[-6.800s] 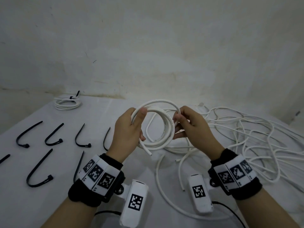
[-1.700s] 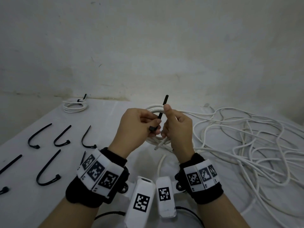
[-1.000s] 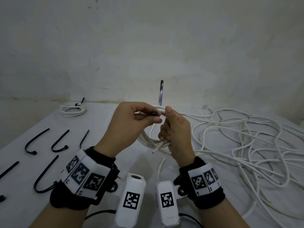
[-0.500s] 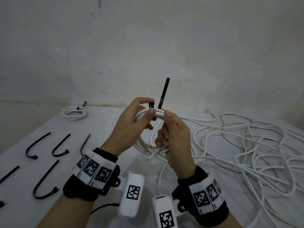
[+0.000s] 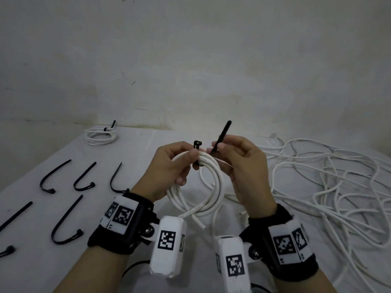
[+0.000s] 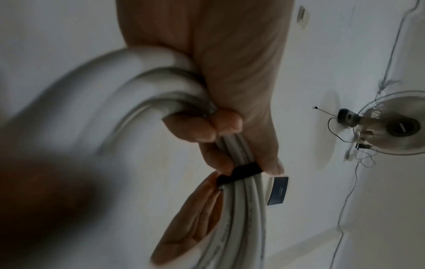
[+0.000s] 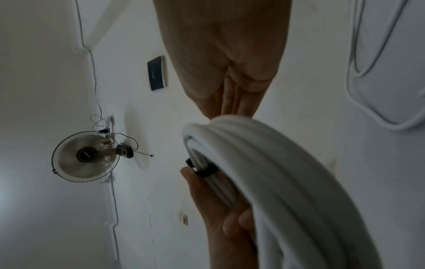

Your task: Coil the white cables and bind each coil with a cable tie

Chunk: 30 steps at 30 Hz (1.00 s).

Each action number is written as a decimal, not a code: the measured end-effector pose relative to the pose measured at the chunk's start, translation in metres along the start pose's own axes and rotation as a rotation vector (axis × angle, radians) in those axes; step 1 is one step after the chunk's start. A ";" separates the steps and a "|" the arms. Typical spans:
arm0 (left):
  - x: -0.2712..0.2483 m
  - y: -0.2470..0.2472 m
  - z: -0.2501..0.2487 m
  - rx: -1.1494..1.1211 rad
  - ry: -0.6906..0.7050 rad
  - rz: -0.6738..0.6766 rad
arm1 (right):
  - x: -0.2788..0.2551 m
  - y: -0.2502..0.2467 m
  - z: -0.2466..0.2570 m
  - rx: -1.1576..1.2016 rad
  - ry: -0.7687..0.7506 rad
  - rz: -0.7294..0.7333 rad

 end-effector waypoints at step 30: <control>-0.004 0.004 0.000 0.048 -0.141 0.138 | -0.001 -0.002 0.000 -0.418 -0.417 0.324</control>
Point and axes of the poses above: each hand's wrist, its own x-axis towards the middle knuckle, its own y-axis out of the palm, z = x × y, the point moved 2 cm from there along x, towards the middle knuckle, and after that the axes turned 15 degrees about -y, right-handed, at the moved point
